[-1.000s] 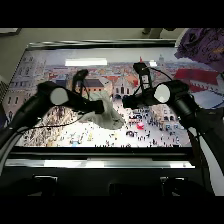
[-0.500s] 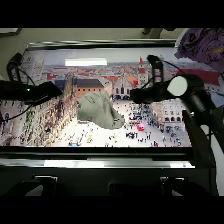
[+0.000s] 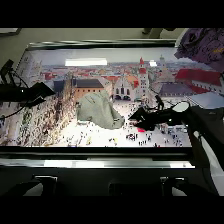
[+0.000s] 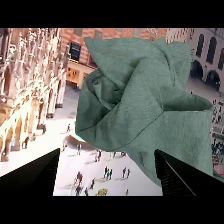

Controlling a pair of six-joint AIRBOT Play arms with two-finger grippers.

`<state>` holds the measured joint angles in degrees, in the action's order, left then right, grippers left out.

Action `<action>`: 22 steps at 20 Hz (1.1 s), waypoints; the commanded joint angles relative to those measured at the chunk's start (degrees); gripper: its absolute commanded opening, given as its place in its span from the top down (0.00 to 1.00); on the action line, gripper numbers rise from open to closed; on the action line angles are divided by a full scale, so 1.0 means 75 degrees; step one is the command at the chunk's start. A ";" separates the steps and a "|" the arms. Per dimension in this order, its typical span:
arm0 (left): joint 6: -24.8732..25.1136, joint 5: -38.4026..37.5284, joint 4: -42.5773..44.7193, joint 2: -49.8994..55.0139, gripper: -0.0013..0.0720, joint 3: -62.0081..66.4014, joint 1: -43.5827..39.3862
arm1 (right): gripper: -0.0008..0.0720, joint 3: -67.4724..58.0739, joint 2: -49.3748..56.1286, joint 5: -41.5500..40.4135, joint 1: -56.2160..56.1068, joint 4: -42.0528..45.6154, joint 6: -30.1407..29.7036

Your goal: Fold the clothes and pants, and hang the long-sleeved shirts on hangers.

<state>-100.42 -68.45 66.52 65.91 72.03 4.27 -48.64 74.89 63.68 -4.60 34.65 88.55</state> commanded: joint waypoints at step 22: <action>0.1483 0.2471 -0.2725 0.1918 0.06 -0.1673 0.0032 | 0.93 0.0472 0.1017 -0.1687 -0.1160 -0.2894 -0.1684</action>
<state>-96.36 -57.06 58.04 75.26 60.16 4.58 -45.12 83.44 48.62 -13.32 12.80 76.05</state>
